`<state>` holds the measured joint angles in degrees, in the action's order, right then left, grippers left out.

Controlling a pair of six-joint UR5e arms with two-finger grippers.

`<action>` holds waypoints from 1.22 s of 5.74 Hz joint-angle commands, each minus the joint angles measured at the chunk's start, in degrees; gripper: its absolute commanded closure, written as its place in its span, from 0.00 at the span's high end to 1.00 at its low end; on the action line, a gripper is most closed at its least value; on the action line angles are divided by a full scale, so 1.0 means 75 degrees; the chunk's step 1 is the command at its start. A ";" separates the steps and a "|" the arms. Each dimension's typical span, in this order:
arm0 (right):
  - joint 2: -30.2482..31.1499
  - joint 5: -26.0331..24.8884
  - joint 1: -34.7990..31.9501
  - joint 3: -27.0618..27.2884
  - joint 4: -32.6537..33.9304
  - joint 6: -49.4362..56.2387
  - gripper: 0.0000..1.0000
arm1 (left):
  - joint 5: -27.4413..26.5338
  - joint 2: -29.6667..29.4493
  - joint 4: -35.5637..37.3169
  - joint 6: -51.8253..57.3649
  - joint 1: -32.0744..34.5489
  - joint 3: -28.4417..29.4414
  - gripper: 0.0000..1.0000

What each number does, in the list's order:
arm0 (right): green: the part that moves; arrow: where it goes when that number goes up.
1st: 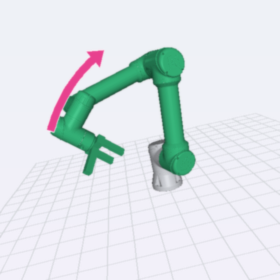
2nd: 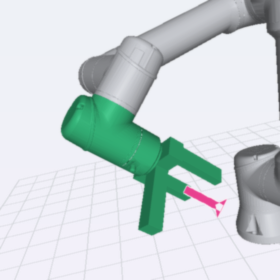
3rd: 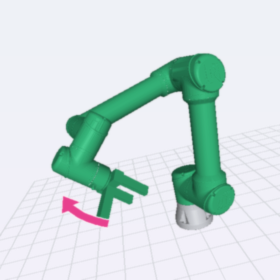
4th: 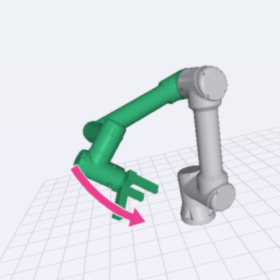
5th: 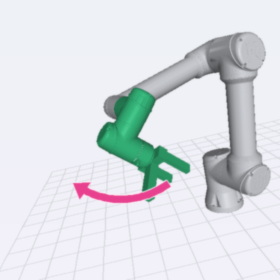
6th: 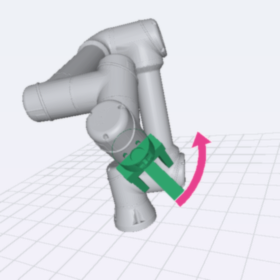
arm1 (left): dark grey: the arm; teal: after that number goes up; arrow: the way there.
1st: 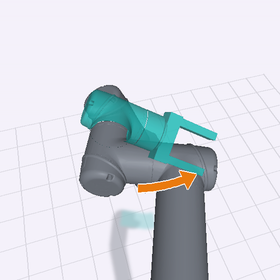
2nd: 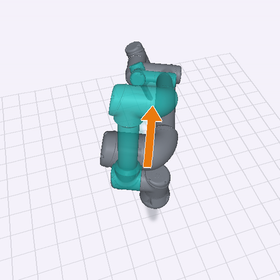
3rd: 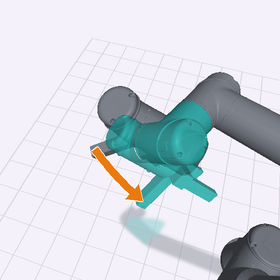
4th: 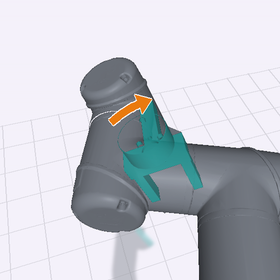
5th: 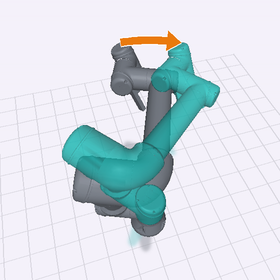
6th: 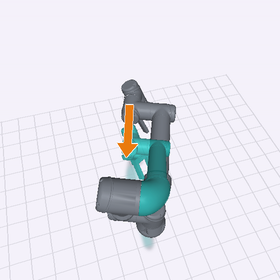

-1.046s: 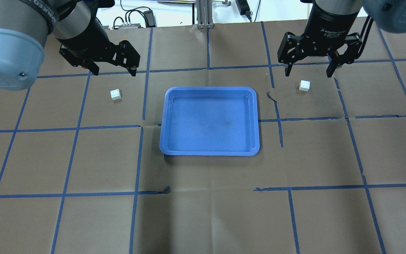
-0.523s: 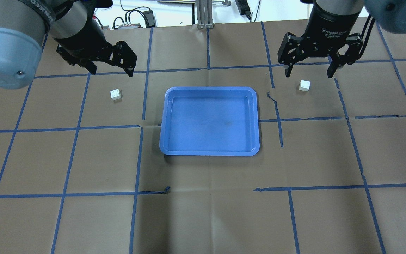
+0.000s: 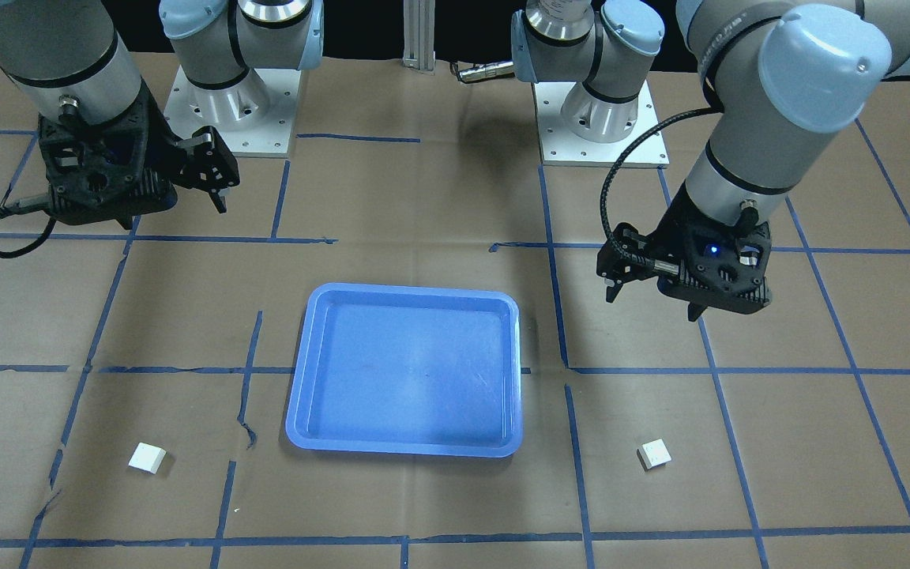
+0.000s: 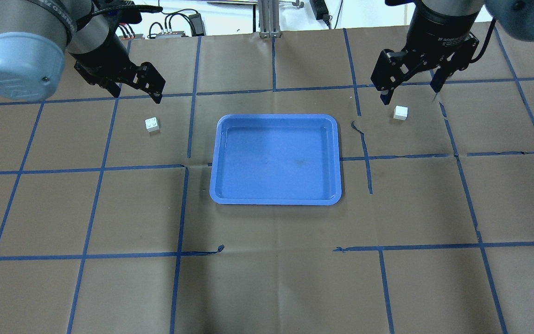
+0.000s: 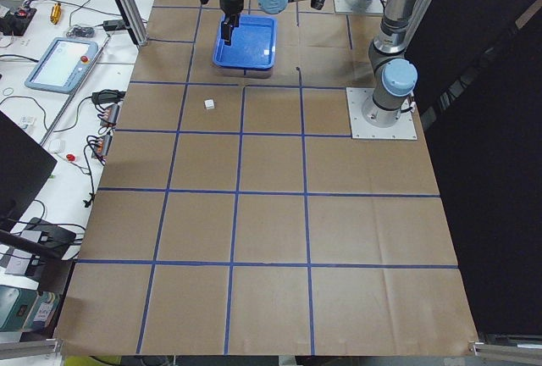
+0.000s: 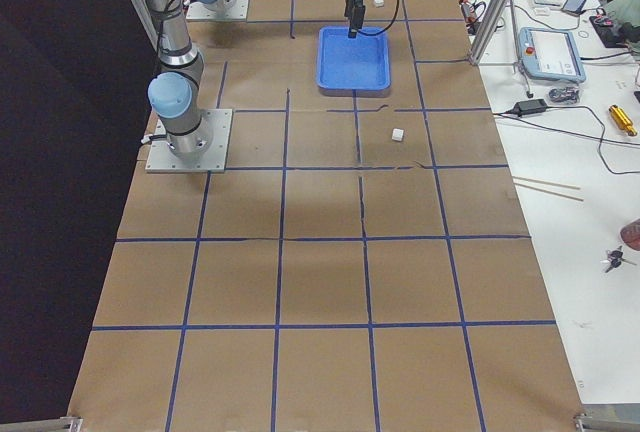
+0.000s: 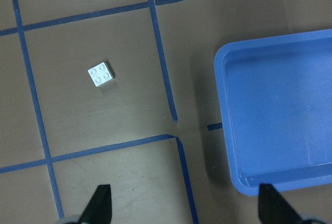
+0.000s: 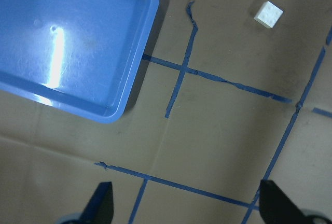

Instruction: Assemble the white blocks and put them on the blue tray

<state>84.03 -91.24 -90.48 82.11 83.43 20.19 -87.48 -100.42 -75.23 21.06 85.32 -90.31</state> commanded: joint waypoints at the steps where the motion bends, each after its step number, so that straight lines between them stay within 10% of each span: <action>1: -0.0072 0.0001 0.0366 0.0009 0.0138 0.3266 1.00 | -0.0008 -0.0717 0.0570 0.2207 -0.0627 0.0005 0.99; 5: -0.1063 0.0107 0.2382 -0.0201 0.1760 1.0409 1.00 | 0.0073 -0.2323 0.2736 0.7272 -0.1158 -0.0087 0.99; 7: -0.1932 0.0618 0.2420 -0.0542 0.2060 1.1521 1.00 | 0.1598 -0.2653 0.3315 0.8283 -0.1681 -0.0450 0.99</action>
<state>72.19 -89.11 -72.56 78.64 98.19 103.63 -81.73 -119.07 -51.72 78.51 74.99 -92.69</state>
